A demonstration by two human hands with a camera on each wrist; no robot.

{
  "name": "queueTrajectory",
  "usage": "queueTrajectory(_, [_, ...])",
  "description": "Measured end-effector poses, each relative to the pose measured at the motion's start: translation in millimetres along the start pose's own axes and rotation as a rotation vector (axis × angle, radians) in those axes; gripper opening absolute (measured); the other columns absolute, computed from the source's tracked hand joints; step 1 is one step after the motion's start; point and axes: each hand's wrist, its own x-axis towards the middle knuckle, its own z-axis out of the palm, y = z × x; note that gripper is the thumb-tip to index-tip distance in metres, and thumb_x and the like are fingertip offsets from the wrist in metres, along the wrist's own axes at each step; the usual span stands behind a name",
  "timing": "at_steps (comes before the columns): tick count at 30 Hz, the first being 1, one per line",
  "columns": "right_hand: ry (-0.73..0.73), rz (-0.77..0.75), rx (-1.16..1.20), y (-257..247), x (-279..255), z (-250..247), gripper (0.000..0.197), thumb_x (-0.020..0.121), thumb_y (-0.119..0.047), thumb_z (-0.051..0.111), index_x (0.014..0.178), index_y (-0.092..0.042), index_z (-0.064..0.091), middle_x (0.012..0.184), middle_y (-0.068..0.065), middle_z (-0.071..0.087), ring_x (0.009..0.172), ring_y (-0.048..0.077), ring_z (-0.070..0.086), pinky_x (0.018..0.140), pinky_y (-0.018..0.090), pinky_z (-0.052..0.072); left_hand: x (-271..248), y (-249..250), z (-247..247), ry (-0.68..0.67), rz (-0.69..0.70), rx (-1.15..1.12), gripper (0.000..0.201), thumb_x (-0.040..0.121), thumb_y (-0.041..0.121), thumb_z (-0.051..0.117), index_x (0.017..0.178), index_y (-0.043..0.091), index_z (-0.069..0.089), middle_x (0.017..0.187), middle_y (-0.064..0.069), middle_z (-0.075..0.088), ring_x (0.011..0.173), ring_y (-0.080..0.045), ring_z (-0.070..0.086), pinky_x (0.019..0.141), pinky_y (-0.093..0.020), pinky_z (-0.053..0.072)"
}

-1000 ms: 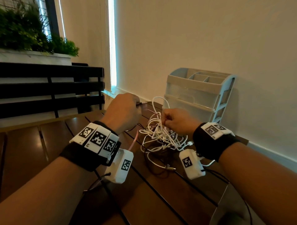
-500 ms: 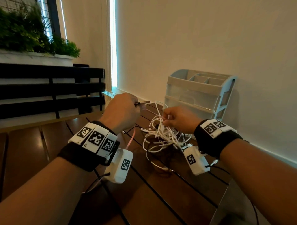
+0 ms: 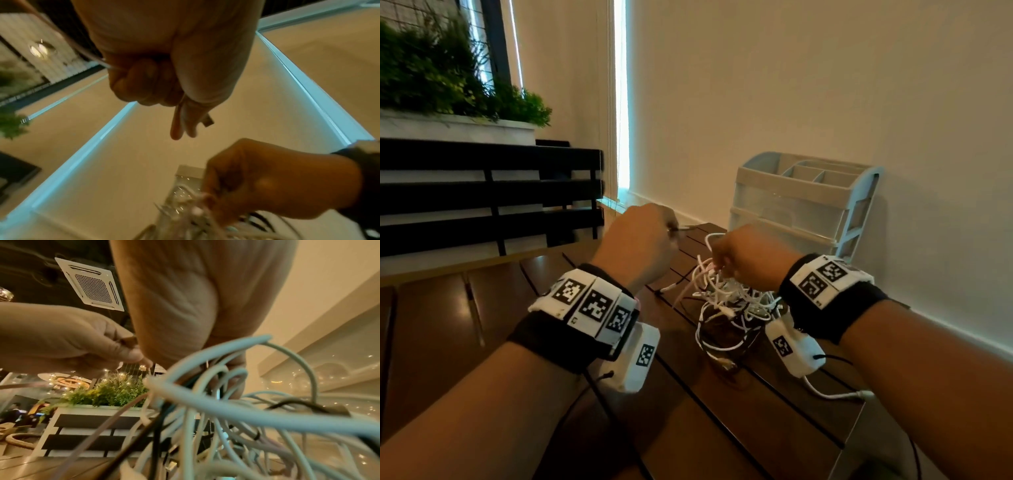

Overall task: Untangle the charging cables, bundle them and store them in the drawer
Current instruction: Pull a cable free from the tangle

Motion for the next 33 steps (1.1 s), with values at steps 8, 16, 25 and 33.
queueTrajectory(8, [0.128, -0.085, 0.171, -24, -8, -5, 0.017, 0.085, -0.01, 0.066, 0.082, -0.019, 0.052, 0.065, -0.017, 0.04, 0.059, -0.002, 0.041, 0.059, 0.002, 0.036, -4, 1, 38, -0.307, 0.04, -0.084, 0.013, 0.086, 0.015, 0.064, 0.094, 0.018, 0.074, 0.09, 0.001, 0.07, 0.082, -0.016, 0.063, 0.062, -0.02, 0.039])
queueTrajectory(16, [-0.151, 0.165, 0.104, -8, -8, 16, 0.051, 0.072, -0.053, 0.075, 0.107, -0.027, 0.049, 0.106, -0.004, 0.051, 0.096, 0.017, 0.05, 0.079, 0.031, 0.046, -5, -3, 33, -0.281, -0.09, -0.216, 0.02, 0.08, 0.006, 0.063, 0.065, 0.019, 0.066, 0.078, -0.008, 0.066, 0.075, -0.022, 0.061, 0.063, -0.032, 0.05])
queueTrajectory(25, [0.107, 0.067, -0.232, 0, -12, 17, 0.038, 0.08, -0.049, 0.067, 0.11, -0.028, 0.056, 0.113, 0.003, 0.055, 0.107, 0.024, 0.051, 0.085, 0.04, 0.039, -8, 0, 37, -0.311, -0.142, -0.221, 0.014, 0.079, 0.006, 0.059, 0.071, 0.0, 0.069, 0.071, -0.011, 0.062, 0.07, -0.026, 0.058, 0.055, -0.036, 0.047])
queueTrajectory(33, [0.03, 0.263, 0.067, -4, 2, 43, 0.036, 0.082, -0.051, 0.064, 0.102, -0.021, 0.059, 0.11, 0.004, 0.045, 0.103, 0.022, 0.045, 0.086, 0.037, 0.046, -9, 1, 35, -0.387, -0.106, -0.199, 0.022, 0.083, 0.005, 0.057, 0.071, 0.016, 0.073, 0.072, -0.003, 0.065, 0.074, -0.019, 0.06, 0.057, -0.026, 0.045])
